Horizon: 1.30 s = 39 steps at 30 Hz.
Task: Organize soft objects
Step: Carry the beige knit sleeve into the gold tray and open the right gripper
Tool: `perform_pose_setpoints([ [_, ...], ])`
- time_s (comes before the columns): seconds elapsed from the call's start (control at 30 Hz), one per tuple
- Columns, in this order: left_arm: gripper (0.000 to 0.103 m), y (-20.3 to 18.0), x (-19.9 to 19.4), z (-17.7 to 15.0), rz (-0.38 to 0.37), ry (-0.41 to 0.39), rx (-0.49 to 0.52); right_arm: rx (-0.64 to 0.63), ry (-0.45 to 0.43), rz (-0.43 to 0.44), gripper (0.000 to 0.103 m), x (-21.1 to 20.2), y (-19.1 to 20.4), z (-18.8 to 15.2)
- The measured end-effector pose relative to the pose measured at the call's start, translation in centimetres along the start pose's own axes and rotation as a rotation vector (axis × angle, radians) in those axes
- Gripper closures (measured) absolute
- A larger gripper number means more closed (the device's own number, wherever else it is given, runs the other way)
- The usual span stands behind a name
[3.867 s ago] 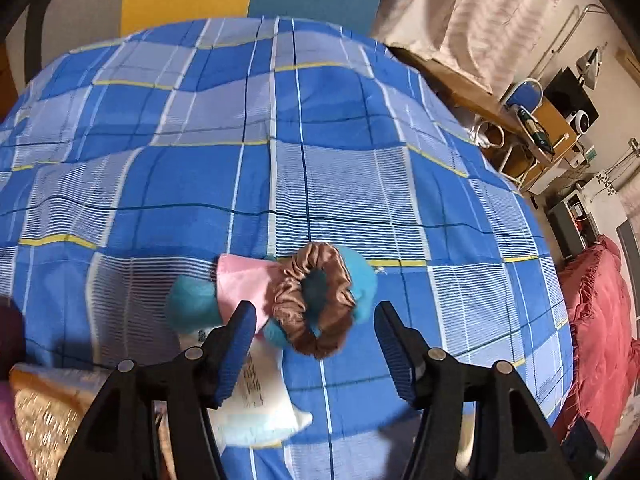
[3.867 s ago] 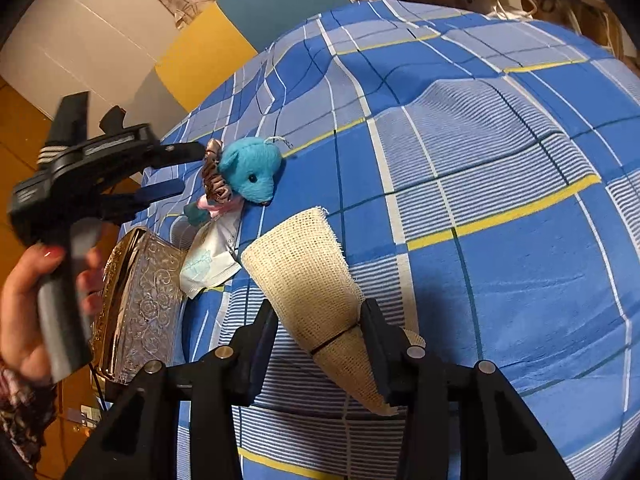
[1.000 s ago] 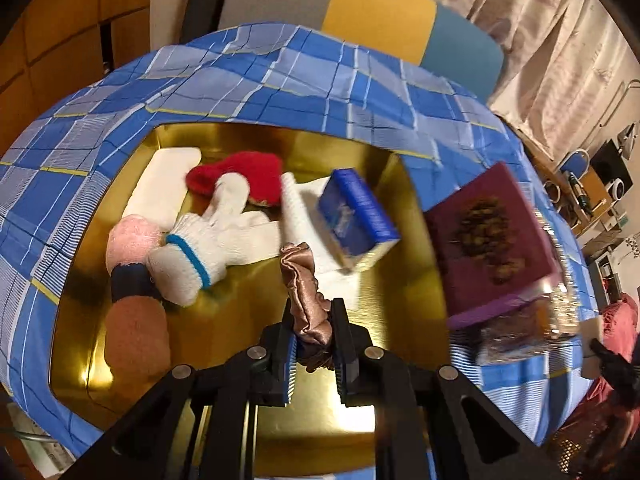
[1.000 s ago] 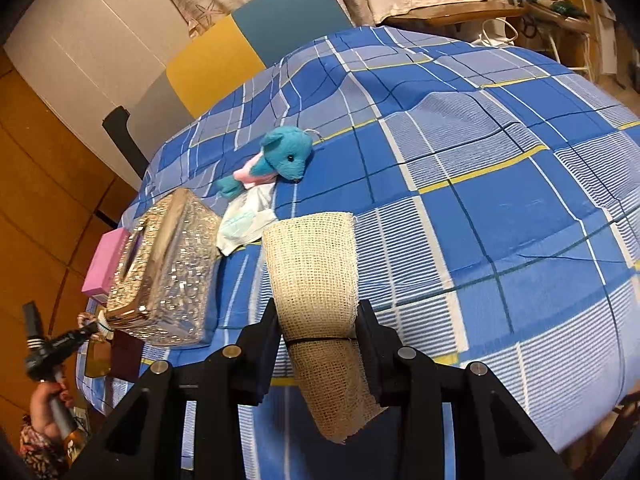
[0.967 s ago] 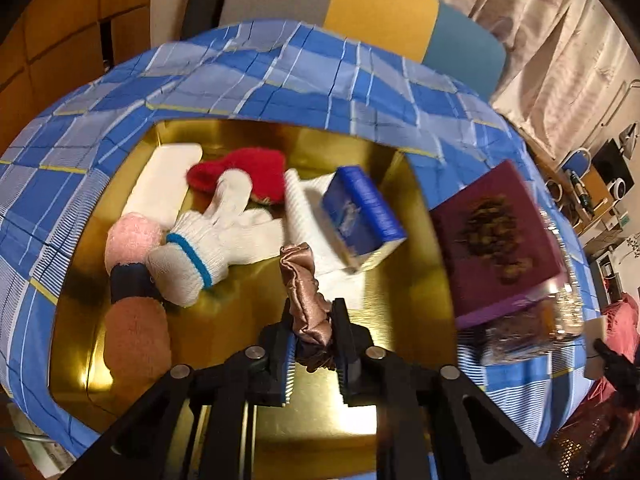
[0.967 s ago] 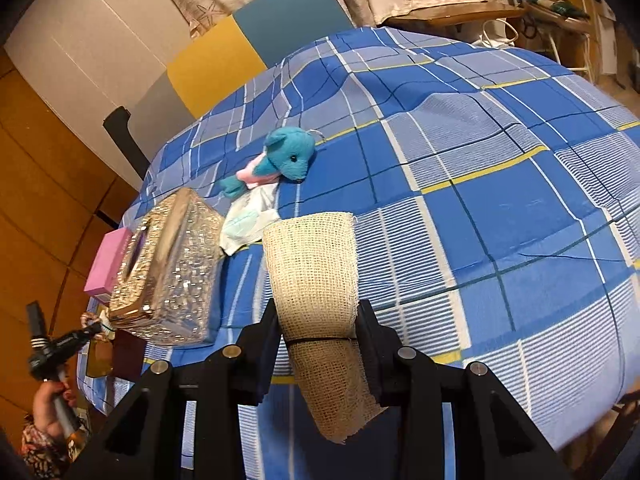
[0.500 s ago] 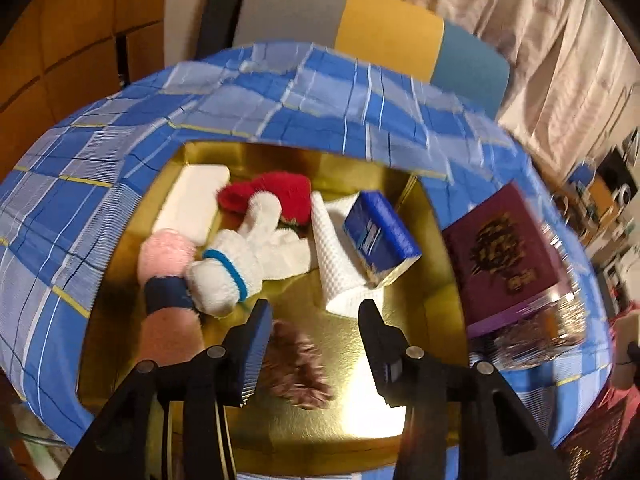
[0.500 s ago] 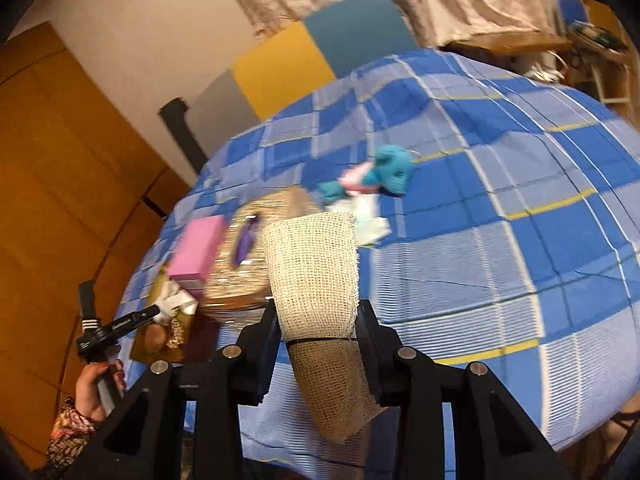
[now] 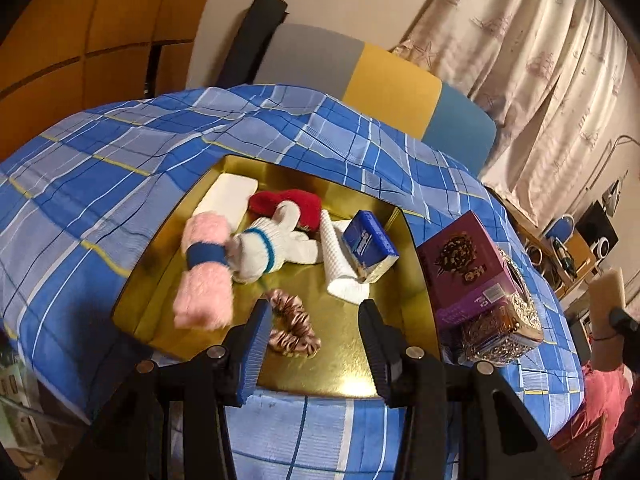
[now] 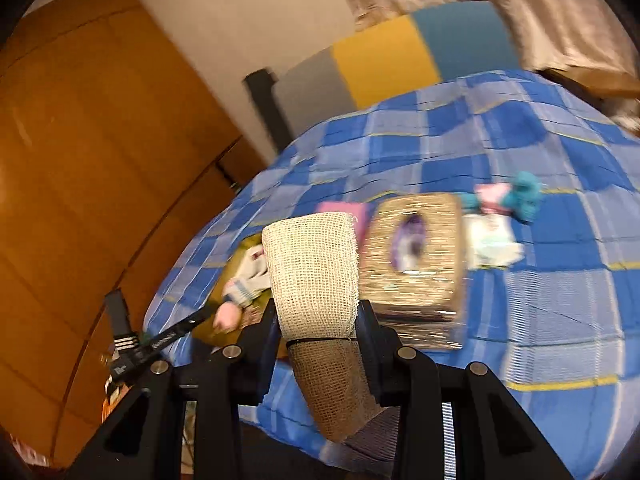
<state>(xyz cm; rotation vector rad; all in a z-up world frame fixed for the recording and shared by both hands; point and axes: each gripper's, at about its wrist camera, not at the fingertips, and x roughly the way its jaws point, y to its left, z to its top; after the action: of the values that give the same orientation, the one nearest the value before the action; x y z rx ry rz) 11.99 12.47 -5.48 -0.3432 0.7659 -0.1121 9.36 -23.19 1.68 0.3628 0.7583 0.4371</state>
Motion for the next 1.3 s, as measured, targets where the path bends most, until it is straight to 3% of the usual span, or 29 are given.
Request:
perform_pose_setpoints([
  [0.3,0.058,2.0,-1.5,-2.6,0.025,-0.039,-0.010,-0.144,0.193,0.063,0.066,10.9,7.8,-1.1],
  [0.6,0.058,2.5,-1.3,-3.4,0.049,-0.010,-0.025,-0.143,0.271,0.046,0.066,17.5,9.8,-2.2],
  [0.9,0.058,2.7,-1.6,-3.6,0.083,-0.009,-0.053,-0.147,0.322,-0.032,0.065,23.1,10.4,-2.6],
  [1.0,0.058,3.0,-1.5,-3.7,0.086,-0.002,-0.064,-0.130,0.327,-0.049,0.062,24.7,10.4,-2.7],
  [1.1,0.058,3.0,-1.2,-3.8,0.088,0.009,-0.063,-0.143,0.308,-0.094,0.051,25.4,10.5,-2.7],
  [1.3,0.058,3.1,-0.7,-4.1,0.073,0.026,-0.074,-0.135,0.265,-0.074,0.043,22.6,10.3,-3.0],
])
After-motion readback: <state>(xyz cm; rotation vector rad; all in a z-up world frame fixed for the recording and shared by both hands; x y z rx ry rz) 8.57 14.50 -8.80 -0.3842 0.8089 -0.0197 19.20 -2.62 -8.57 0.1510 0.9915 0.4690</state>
